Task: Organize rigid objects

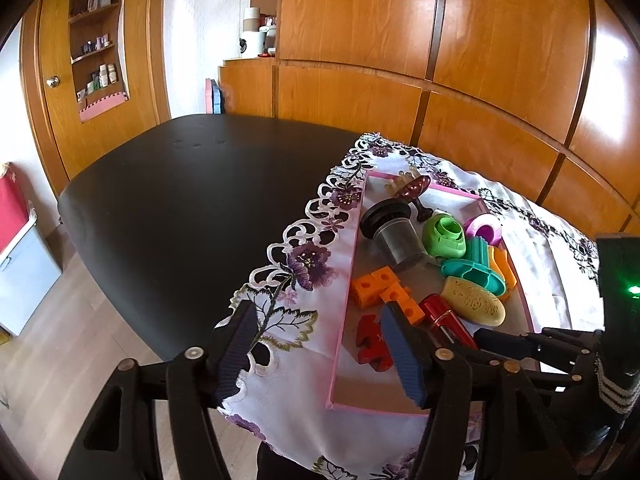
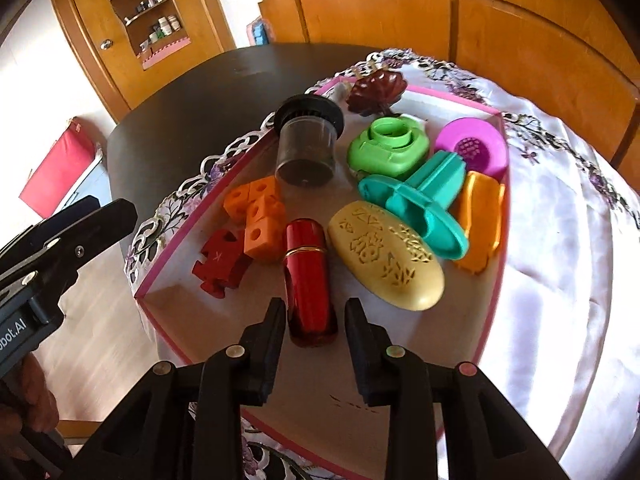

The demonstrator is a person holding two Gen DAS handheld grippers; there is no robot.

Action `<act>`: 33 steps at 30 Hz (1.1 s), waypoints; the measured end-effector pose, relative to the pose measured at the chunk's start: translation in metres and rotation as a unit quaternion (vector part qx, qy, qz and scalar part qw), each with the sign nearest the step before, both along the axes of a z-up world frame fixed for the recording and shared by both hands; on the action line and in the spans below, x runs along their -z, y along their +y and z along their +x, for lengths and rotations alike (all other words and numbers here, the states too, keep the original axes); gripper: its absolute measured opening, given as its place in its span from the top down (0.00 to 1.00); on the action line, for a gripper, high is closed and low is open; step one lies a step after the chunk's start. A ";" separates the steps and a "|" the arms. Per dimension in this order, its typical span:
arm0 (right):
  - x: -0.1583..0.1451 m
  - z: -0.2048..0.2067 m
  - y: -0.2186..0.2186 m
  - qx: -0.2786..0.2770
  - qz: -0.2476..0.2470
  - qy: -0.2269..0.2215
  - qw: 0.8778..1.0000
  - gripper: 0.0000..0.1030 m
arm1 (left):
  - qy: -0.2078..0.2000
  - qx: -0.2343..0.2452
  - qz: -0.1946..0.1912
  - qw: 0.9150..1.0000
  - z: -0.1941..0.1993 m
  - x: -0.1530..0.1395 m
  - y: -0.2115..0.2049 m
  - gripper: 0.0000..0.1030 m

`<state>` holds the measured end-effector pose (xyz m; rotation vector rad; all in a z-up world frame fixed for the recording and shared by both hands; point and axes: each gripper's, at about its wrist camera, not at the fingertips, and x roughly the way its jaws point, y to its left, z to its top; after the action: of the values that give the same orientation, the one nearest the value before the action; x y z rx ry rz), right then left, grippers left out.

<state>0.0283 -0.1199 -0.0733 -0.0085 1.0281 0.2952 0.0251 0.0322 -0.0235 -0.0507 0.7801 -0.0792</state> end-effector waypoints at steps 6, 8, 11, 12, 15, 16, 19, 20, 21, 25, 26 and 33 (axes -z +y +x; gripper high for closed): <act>-0.015 -0.009 -0.012 0.034 -0.013 -0.044 0.998 0.70 | -0.011 0.002 0.009 1.000 -0.004 -0.006 -0.007 0.23; -0.020 -0.014 -0.017 0.054 -0.021 -0.061 0.996 0.67 | -0.013 0.005 0.010 1.000 -0.006 -0.008 -0.010 0.21; -0.027 -0.022 -0.026 0.079 -0.026 -0.082 0.993 0.64 | -0.012 0.010 0.011 1.000 -0.008 -0.009 -0.016 0.12; -0.029 -0.024 -0.028 0.090 -0.029 -0.088 0.992 0.63 | -0.012 0.009 0.013 1.000 -0.010 -0.010 -0.018 0.08; -0.035 -0.031 -0.035 0.114 -0.037 -0.107 0.987 0.62 | -0.014 0.012 0.012 1.000 -0.013 -0.012 -0.023 0.00; -0.038 -0.034 -0.037 0.122 -0.041 -0.113 0.985 0.62 | -0.016 0.011 0.011 1.000 -0.014 -0.013 -0.024 0.00; -0.042 -0.041 -0.042 0.141 -0.045 -0.127 0.981 0.62 | -0.021 0.013 0.015 1.000 -0.018 -0.017 -0.029 0.00; -0.043 -0.042 -0.044 0.147 -0.047 -0.131 0.979 0.62 | -0.023 0.014 0.018 0.999 -0.019 -0.019 -0.032 0.00; -0.043 -0.043 -0.044 0.149 -0.048 -0.132 0.979 0.62 | -0.025 0.016 0.020 0.999 -0.020 -0.019 -0.034 0.00; -0.044 -0.046 -0.046 0.158 -0.051 -0.136 0.977 0.62 | -0.042 0.028 0.017 0.999 -0.030 -0.025 -0.043 0.00; -0.044 -0.046 -0.046 0.159 -0.052 -0.137 0.976 0.62 | -0.048 0.030 0.020 0.998 -0.032 -0.026 -0.044 0.00; -0.045 -0.048 -0.047 0.164 -0.056 -0.138 0.975 0.62 | -0.052 0.024 0.033 0.998 -0.034 -0.029 -0.047 0.00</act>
<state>-0.0199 -0.1667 -0.0286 0.0187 0.7525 -0.0660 -0.0087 -0.0151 0.0055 0.0347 0.6792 -0.1007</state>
